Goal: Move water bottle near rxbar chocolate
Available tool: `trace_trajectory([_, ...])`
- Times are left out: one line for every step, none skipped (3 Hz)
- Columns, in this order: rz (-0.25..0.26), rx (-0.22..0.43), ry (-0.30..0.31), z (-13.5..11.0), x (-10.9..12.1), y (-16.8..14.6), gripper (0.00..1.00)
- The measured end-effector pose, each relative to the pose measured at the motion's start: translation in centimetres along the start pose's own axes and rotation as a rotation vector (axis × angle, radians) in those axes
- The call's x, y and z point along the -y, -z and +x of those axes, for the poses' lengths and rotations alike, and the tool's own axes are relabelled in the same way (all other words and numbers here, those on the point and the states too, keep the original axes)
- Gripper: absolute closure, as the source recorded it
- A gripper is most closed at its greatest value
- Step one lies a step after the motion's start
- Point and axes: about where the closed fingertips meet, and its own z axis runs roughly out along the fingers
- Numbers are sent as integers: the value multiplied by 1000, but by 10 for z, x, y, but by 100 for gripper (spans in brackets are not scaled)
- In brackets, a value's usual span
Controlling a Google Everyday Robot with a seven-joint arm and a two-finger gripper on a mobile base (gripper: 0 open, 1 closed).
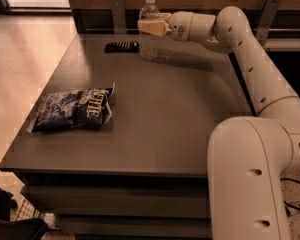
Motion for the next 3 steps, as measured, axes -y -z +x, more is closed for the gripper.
trace_trajectory([-5,0,-1,1,-1,-3,39])
trace_trajectory([-10,0,-2,1,-3,-7,2])
trace_trajectory([-11,0,-3,1,-3,-8,0])
